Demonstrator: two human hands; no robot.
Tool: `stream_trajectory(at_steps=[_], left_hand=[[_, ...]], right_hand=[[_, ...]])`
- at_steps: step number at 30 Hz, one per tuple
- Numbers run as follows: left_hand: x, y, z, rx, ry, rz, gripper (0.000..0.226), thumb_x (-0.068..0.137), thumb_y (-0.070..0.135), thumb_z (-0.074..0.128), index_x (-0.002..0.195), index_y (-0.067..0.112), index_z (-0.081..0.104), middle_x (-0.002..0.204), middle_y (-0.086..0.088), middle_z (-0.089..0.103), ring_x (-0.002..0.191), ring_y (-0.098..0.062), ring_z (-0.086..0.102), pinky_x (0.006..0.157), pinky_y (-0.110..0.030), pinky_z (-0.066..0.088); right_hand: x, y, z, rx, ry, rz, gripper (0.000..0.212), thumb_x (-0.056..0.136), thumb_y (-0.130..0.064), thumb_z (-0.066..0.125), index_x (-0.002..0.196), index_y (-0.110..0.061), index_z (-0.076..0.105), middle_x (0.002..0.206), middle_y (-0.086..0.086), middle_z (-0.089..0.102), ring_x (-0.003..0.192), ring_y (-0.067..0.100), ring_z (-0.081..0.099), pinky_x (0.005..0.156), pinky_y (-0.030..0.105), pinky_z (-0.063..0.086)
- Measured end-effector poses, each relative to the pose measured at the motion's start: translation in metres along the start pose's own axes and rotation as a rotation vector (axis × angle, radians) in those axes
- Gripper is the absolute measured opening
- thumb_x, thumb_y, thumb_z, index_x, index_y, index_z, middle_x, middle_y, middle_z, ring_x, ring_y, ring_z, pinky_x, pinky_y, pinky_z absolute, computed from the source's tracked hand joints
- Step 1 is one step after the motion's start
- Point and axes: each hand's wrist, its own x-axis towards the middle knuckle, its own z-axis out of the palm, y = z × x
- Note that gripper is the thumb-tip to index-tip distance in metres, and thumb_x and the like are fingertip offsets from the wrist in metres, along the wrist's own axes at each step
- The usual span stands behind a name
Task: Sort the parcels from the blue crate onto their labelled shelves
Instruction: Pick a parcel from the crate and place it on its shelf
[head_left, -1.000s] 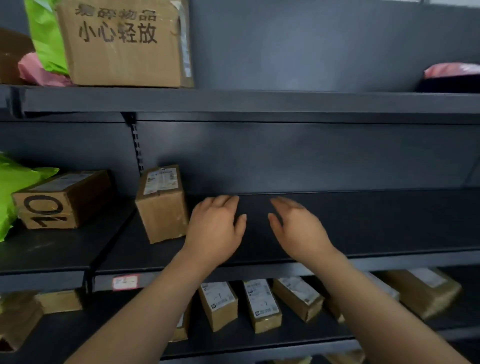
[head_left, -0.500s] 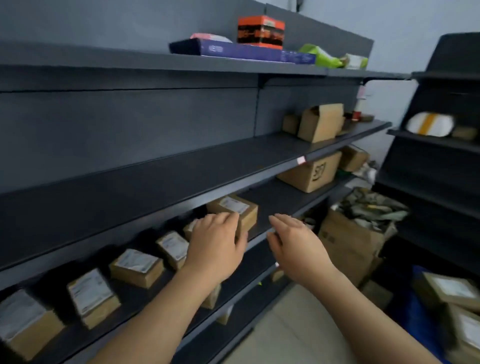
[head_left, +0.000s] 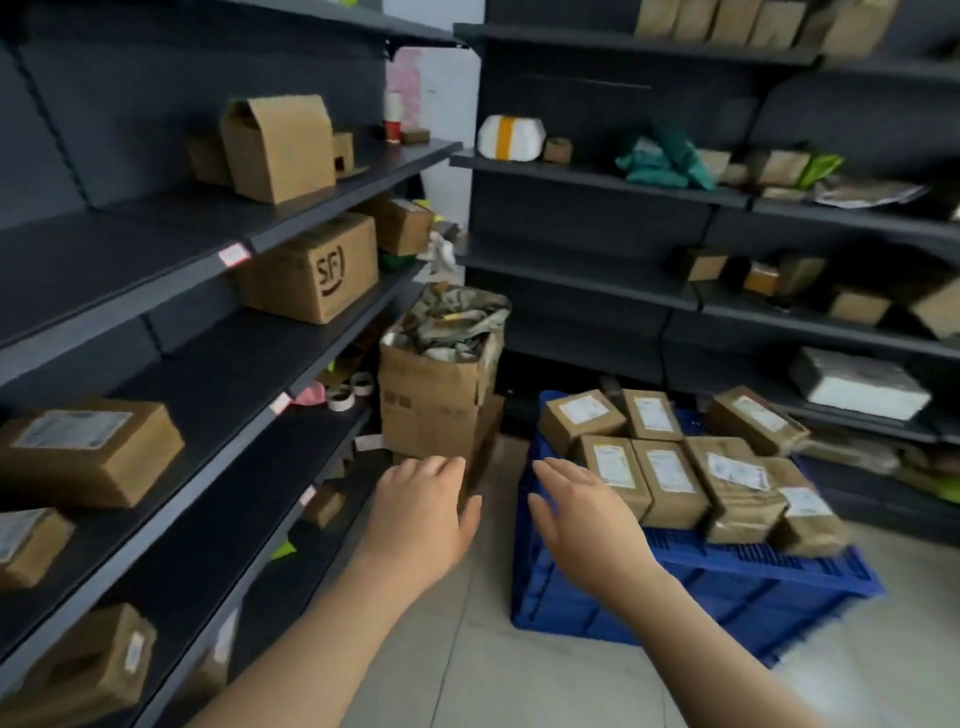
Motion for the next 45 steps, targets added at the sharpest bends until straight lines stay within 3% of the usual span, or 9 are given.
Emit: stream_trajectory(at_steps=[9, 12, 15, 18, 22, 31, 35, 41, 45], left_hand=[[0.135, 0.045, 0.073, -0.034, -0.192, 0.196, 0.048, 0.097, 0.047, 0.037, 0.138, 0.022, 0.043, 0.134, 0.004, 0.052, 0.121, -0.02, 0.047, 0.102, -0.034, 0.034], [0.179, 0.055, 0.094, -0.031, -0.276, 0.23, 0.052, 0.097, 0.047, 0.036, 0.142, 0.022, 0.038, 0.137, 0.003, 0.05, 0.124, -0.02, 0.046, 0.104, -0.035, 0.033], [0.216, 0.067, 0.119, -0.047, -0.335, 0.244, 0.055, 0.097, 0.047, 0.036, 0.145, 0.021, 0.034, 0.14, 0.002, 0.048, 0.127, -0.021, 0.044, 0.107, -0.035, 0.032], [0.246, 0.08, 0.148, -0.055, -0.378, 0.233, 0.06, 0.097, 0.047, 0.037, 0.149, 0.018, 0.026, 0.146, 0.0, 0.043, 0.131, -0.021, 0.041, 0.11, -0.034, 0.031], [0.278, 0.096, 0.195, -0.075, -0.456, 0.166, 0.067, 0.097, 0.049, 0.037, 0.151, 0.015, 0.017, 0.149, -0.003, 0.038, 0.133, -0.022, 0.039, 0.109, -0.034, 0.032], [0.341, 0.136, 0.313, -0.245, -0.638, -0.106, 0.073, 0.097, 0.047, 0.04, 0.152, 0.011, 0.008, 0.156, -0.007, 0.022, 0.14, -0.023, 0.03, 0.11, -0.033, 0.032], [0.361, 0.154, 0.364, -0.332, -0.711, -0.208, 0.073, 0.098, 0.044, 0.041, 0.152, 0.01, 0.006, 0.158, -0.009, 0.019, 0.142, -0.023, 0.026, 0.11, -0.031, 0.029], [0.379, 0.162, 0.427, -0.451, -0.812, -0.35, 0.077, 0.098, 0.042, 0.043, 0.152, 0.013, -0.003, 0.159, -0.006, 0.014, 0.144, -0.023, 0.021, 0.113, -0.034, 0.025], [0.381, 0.165, 0.448, -0.551, -0.84, -0.397, 0.073, 0.099, 0.036, 0.043, 0.153, 0.017, -0.003, 0.155, -0.002, 0.028, 0.137, -0.02, 0.035, 0.109, -0.034, 0.032]], right_hand=[[0.055, 0.117, 0.013, 0.008, -0.004, 0.347, 0.037, 0.1, -0.029, 0.035, 0.132, -0.015, 0.046, 0.133, -0.001, 0.051, 0.122, 0.015, 0.044, 0.099, 0.024, 0.036], [0.077, 0.149, 0.018, 0.041, -0.002, 0.46, 0.039, 0.1, -0.029, 0.036, 0.135, -0.014, 0.044, 0.135, -0.002, 0.05, 0.123, 0.014, 0.045, 0.099, 0.024, 0.037], [0.094, 0.185, 0.034, 0.098, 0.025, 0.581, 0.03, 0.098, -0.026, 0.04, 0.121, -0.012, 0.053, 0.121, 0.001, 0.058, 0.11, 0.017, 0.051, 0.088, 0.029, 0.047], [0.107, 0.224, 0.055, 0.148, 0.038, 0.68, 0.035, 0.098, -0.028, 0.041, 0.128, -0.014, 0.05, 0.13, -0.001, 0.054, 0.117, 0.015, 0.05, 0.089, 0.029, 0.047], [0.124, 0.279, 0.086, 0.2, -0.006, 0.723, 0.047, 0.098, -0.033, 0.043, 0.143, -0.021, 0.036, 0.146, -0.007, 0.04, 0.133, 0.012, 0.037, 0.099, 0.027, 0.04], [0.175, 0.406, 0.17, 0.299, -0.175, 0.71, 0.048, 0.098, -0.028, 0.042, 0.145, -0.017, 0.033, 0.151, -0.002, 0.033, 0.136, 0.015, 0.033, 0.104, 0.03, 0.037], [0.191, 0.443, 0.213, 0.372, -0.214, 0.673, 0.036, 0.097, -0.022, 0.044, 0.133, -0.021, 0.044, 0.14, -0.004, 0.045, 0.113, 0.017, 0.053, 0.084, 0.029, 0.048], [0.204, 0.472, 0.268, 0.457, -0.274, 0.671, 0.031, 0.093, -0.014, 0.045, 0.123, -0.021, 0.047, 0.121, -0.005, 0.051, 0.093, 0.018, 0.057, 0.072, 0.03, 0.05], [0.206, 0.477, 0.291, 0.419, -0.256, 0.694, 0.034, 0.092, -0.018, 0.049, 0.126, -0.016, 0.046, 0.124, -0.001, 0.049, 0.106, 0.021, 0.05, 0.084, 0.033, 0.047]])
